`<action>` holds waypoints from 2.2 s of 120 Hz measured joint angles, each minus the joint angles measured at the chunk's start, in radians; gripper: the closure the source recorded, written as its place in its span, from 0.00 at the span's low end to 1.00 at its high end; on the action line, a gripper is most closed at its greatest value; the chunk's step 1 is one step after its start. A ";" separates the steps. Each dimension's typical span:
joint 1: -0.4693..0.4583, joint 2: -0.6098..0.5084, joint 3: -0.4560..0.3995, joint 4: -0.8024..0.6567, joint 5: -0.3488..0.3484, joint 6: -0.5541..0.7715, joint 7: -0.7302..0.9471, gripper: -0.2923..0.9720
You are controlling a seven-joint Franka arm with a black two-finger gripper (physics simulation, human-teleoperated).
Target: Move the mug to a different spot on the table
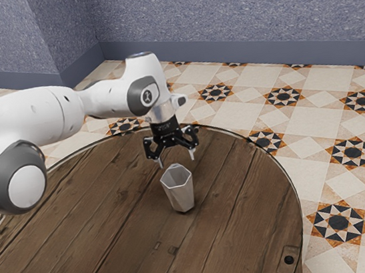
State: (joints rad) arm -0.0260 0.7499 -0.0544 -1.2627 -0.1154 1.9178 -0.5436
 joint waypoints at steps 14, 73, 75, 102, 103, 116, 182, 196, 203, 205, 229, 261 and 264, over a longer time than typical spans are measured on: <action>0.000 0.004 -0.006 -0.006 0.003 0.003 -0.010 0.23; 0.000 0.014 -0.021 -0.031 -0.002 0.008 -0.034 0.24; 0.000 0.015 -0.021 -0.031 -0.002 0.008 -0.034 0.25; 0.000 0.027 -0.030 -0.029 0.001 0.014 -0.040 0.34; 0.000 0.027 -0.030 -0.029 0.001 0.015 -0.040 0.34; 0.000 0.028 -0.030 -0.030 0.002 0.016 -0.040 0.48; 0.009 0.012 -0.006 0.002 -0.139 -0.199 -0.034 0.77; 0.020 -0.013 0.013 -0.007 -0.203 -0.268 -0.033 0.81; 0.022 -0.020 0.025 -0.010 -0.220 -0.300 -0.033 0.82; 0.023 -0.021 0.032 -0.012 -0.224 -0.308 -0.033 0.82; 0.023 -0.101 0.116 -0.148 -0.233 -0.365 -0.030 0.84; 0.024 -0.193 0.180 -0.341 -0.237 -0.354 -0.022 0.84; 0.024 -0.199 0.190 -0.354 -0.238 -0.350 -0.020 0.84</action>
State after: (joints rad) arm -0.0022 0.5510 0.1354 -1.6163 -0.3537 1.5674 -0.5641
